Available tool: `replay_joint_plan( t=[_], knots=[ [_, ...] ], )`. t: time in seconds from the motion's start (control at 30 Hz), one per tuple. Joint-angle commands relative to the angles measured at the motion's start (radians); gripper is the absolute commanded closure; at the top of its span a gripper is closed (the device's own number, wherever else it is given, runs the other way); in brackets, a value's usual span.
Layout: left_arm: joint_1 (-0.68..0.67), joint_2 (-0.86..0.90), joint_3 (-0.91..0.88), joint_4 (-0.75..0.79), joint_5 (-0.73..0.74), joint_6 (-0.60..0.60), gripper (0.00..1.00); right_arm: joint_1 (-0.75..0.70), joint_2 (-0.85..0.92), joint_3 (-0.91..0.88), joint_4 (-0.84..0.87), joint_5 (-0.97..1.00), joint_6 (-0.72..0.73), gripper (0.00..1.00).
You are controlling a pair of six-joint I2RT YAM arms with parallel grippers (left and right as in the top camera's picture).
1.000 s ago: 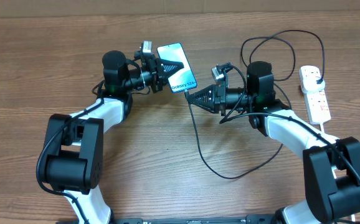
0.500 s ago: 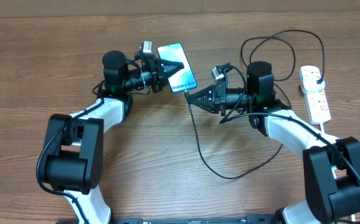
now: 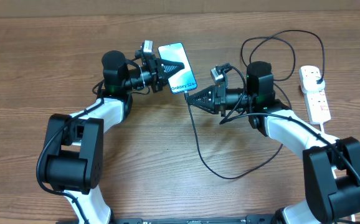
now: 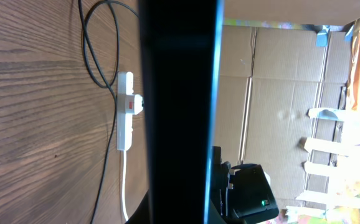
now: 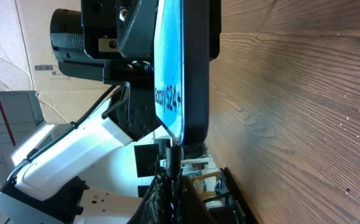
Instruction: Plug charger to phone and switch on socket
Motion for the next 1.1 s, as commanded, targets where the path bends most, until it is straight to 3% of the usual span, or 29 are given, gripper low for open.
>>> replay_joint_plan(
  t=[0.0,1.07],
  knots=[
    [-0.021,-0.006,0.006,0.011,0.131,0.012,0.96,-0.003,-0.021,-0.003,0.007,0.073,-0.004,0.96],
    [-0.021,-0.006,0.006,0.013,0.251,0.05,0.96,-0.003,-0.021,-0.003,0.0,0.121,-0.033,0.96]
  ],
)
